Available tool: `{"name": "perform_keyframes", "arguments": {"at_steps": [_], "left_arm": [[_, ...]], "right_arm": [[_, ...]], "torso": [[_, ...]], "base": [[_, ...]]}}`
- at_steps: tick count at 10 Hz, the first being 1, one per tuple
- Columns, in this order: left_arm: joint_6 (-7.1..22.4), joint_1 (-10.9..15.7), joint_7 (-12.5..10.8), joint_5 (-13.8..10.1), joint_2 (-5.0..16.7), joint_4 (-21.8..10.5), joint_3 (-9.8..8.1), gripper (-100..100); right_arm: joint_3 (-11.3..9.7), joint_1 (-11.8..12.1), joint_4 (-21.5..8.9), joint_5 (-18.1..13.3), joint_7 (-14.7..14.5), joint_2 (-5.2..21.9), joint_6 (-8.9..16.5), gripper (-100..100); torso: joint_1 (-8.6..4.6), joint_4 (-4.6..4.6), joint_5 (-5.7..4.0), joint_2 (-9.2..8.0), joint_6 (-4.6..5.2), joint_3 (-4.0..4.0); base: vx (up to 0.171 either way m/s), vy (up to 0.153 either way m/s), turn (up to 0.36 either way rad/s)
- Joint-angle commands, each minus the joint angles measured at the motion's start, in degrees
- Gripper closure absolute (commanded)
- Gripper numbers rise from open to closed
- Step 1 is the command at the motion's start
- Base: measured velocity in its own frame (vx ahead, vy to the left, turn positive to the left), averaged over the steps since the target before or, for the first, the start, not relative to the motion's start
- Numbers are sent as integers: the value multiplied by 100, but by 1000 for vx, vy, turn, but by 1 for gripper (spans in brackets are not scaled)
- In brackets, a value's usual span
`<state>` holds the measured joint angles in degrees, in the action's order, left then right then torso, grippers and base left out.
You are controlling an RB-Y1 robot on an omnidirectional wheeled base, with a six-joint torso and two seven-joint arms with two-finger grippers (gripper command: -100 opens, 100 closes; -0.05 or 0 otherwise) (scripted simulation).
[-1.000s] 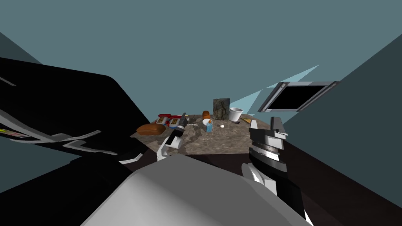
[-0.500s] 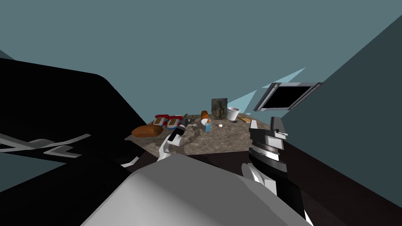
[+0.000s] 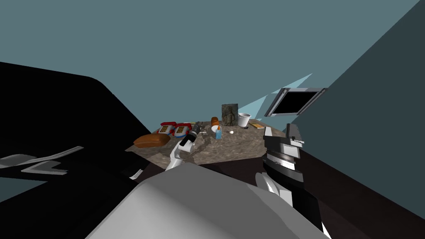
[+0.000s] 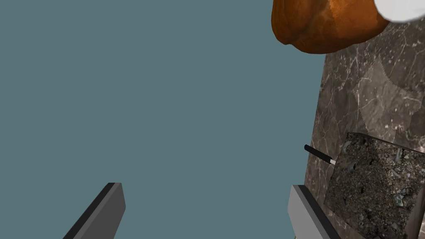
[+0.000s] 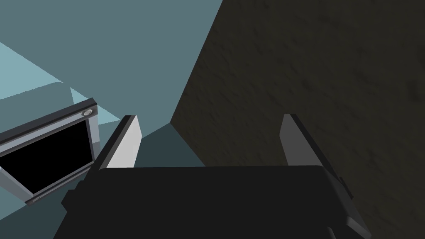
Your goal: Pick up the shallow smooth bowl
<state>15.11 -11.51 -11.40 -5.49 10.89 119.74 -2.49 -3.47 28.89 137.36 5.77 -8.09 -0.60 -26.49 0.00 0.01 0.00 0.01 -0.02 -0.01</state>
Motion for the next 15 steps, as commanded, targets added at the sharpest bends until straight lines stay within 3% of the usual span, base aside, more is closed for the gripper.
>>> {"name": "perform_keyframes", "arguments": {"at_steps": [1, 4, 6, 9, 11, 15], "left_arm": [[177, 39, -4, -14, 21, -17, -11, -100], [708, 341, -13, -110, 131, -248, -33, -100], [904, 341, -13, -110, 131, -248, -33, -100], [1443, 649, -22, -207, 223, -477, -56, -100], [1644, 649, -22, -207, 223, -477, -56, -100], [2359, 956, -31, -304, 296, -699, -79, -100]], "right_arm": [[0, 0, 0, 0, 0, 0, 0, 0], [0, 0, 0, 0, 0, 0, 0, 0], [0, 0, 0, 0, 0, 0, 0, 0], [0, 0, 0, 0, 0, 0, 0, 0], [0, 0, 0, 0, 0, 0, 0, 0], [0, 0, 0, 0, 0, 0, 0, 0]], "torso": [[0, 0, 0, 0, 0, 0], [0, 0, 0, 0, 0, 0], [0, 0, 0, 1, -1, 0], [0, 0, 0, 0, -1, 0], [0, 0, 0, 1, -1, 0], [0, 0, 0, 2, 1, -1]], "base": [[0, 0, 0], [1, -2, -93], [1, 0, -30], [2, -2, -99], [2, 1, -21], [4, 0, -88]]}}
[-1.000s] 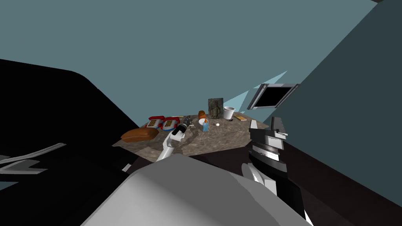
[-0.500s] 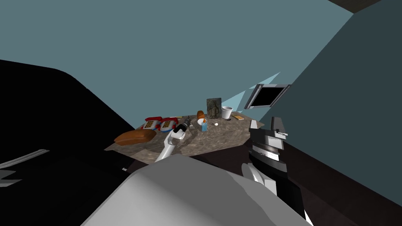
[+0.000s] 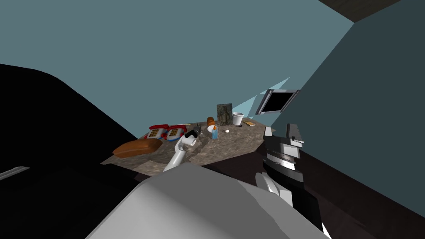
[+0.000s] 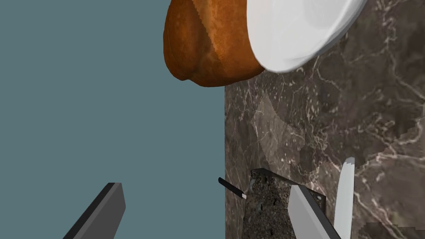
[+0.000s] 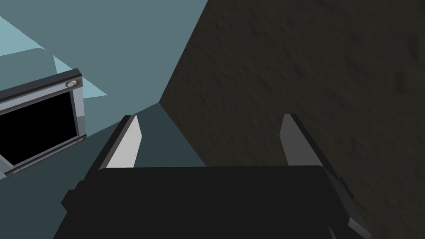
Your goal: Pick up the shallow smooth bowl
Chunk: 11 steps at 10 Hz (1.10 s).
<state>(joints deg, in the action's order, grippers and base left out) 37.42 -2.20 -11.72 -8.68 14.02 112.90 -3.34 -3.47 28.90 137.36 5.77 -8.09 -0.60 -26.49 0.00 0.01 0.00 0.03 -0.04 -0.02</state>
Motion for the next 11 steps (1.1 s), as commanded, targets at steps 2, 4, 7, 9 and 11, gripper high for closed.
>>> {"name": "perform_keyframes", "arguments": {"at_steps": [2, 4, 7, 9, 11], "left_arm": [[451, 177, -3, -32, 12, -122, -6, -100], [719, 327, -7, -79, 37, -228, -16, -100], [1193, 474, -11, -125, 58, -331, -26, -100], [1458, 618, -14, -171, 76, -432, -35, -100], [1758, 758, -16, -214, 92, -529, -43, -100]], "right_arm": [[0, 0, 0, 0, 0, 0, 0, 0], [0, 0, 0, 0, 0, 0, 0, 0], [0, 0, 0, 0, 0, 0, 0, 0], [0, 0, 0, 0, 0, 0, 0, 0], [0, 0, 0, 0, 0, 0, 0, 0]], "torso": [[-1, 0, 0, 1, 2, 0], [0, 0, 0, -1, -1, 1], [-1, 0, -1, 1, 2, 0], [0, 0, 0, -2, -2, 1], [-1, 0, 0, -1, -1, 1]], "base": [[6, 0, -79], [2, -2, -52], [6, 1, -81], [3, 0, -40], [5, 0, -88]]}}
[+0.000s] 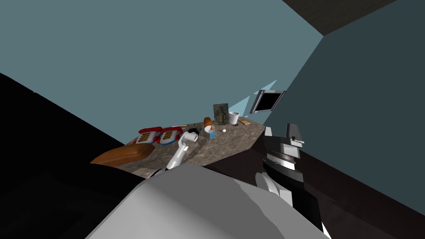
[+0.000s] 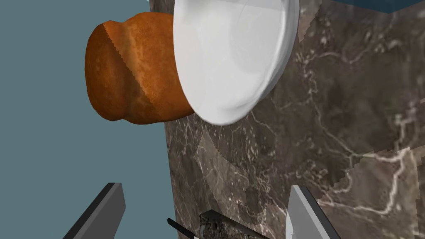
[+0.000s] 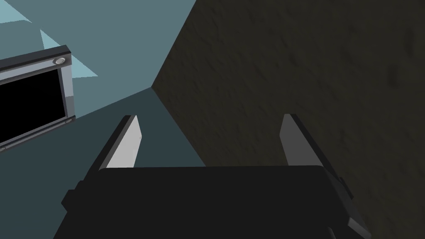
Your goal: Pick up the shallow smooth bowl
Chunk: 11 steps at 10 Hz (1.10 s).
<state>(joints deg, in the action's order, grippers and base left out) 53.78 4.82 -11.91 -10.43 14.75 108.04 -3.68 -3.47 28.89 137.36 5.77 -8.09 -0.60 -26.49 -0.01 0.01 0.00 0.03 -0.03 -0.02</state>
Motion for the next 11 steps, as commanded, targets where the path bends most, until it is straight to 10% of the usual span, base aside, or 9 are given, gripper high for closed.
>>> {"name": "perform_keyframes", "arguments": {"at_steps": [1, 11], "left_arm": [[276, 57, 3, -39, 19, -43, -9, -100], [1757, 680, 11, -232, 104, -471, -23, -100]], "right_arm": [[0, 0, 0, 0, 0, 0, 0, 0], [0, 0, 0, 0, 0, 0, 0, 0]], "torso": [[0, 0, 0, 0, 0, 0], [0, 0, 0, 0, -2, 0]], "base": [[7, 1, -61], [8, -1, -73]]}}
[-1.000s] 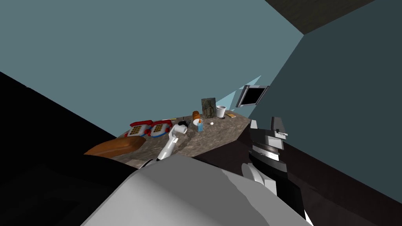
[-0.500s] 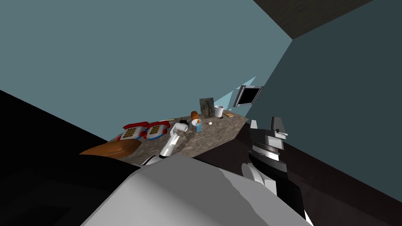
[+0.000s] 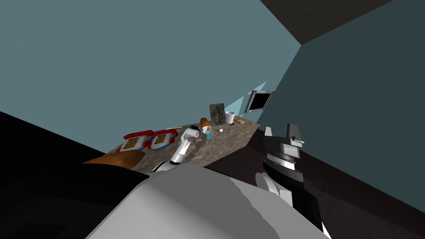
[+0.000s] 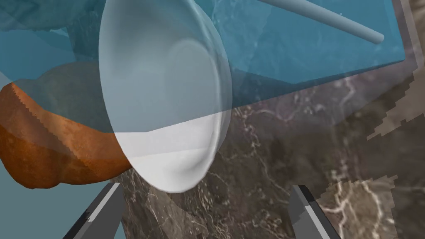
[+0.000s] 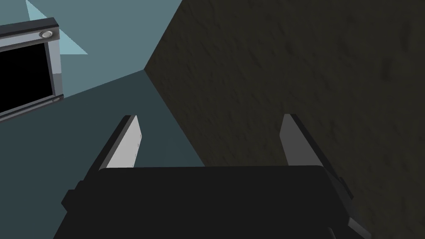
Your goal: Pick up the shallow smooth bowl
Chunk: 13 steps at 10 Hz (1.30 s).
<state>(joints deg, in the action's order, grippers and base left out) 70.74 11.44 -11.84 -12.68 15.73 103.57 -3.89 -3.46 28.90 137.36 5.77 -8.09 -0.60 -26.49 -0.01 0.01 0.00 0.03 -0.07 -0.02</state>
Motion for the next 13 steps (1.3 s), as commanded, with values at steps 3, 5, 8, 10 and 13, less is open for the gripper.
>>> {"name": "perform_keyframes", "arguments": {"at_steps": [3, 5, 8, 10, 13], "left_arm": [[531, 221, 16, -69, 54, -167, 4, -100], [734, 311, 24, -95, 82, -231, 9, -100], [1201, 523, 49, -153, 170, -390, 27, -100], [1386, 611, 63, -175, 221, -454, 37, -100], [1165, 574, 87, -135, 174, -598, 43, -100]], "right_arm": [[0, 0, 0, 0, 0, 0, 0, 0], [0, 0, 0, 0, 0, 0, 0, 0], [0, 0, 0, 0, 0, 0, 0, 0], [0, 0, 0, 0, 0, 0, 0, 0], [0, 0, 0, 0, 0, 0, 0, 0]], "torso": [[0, 0, 0, 1, 0, 0], [-1, 1, 0, 5, 1, -2], [0, 1, 0, 3, 1, -2], [1, 2, 1, 8, 2, -5], [-1, 1, 1, 1, 1, -1]], "base": [[11, 0, -62], [19, 0, -70], [19, 2, -78], [25, 6, -52], [8, 2, -8]]}}
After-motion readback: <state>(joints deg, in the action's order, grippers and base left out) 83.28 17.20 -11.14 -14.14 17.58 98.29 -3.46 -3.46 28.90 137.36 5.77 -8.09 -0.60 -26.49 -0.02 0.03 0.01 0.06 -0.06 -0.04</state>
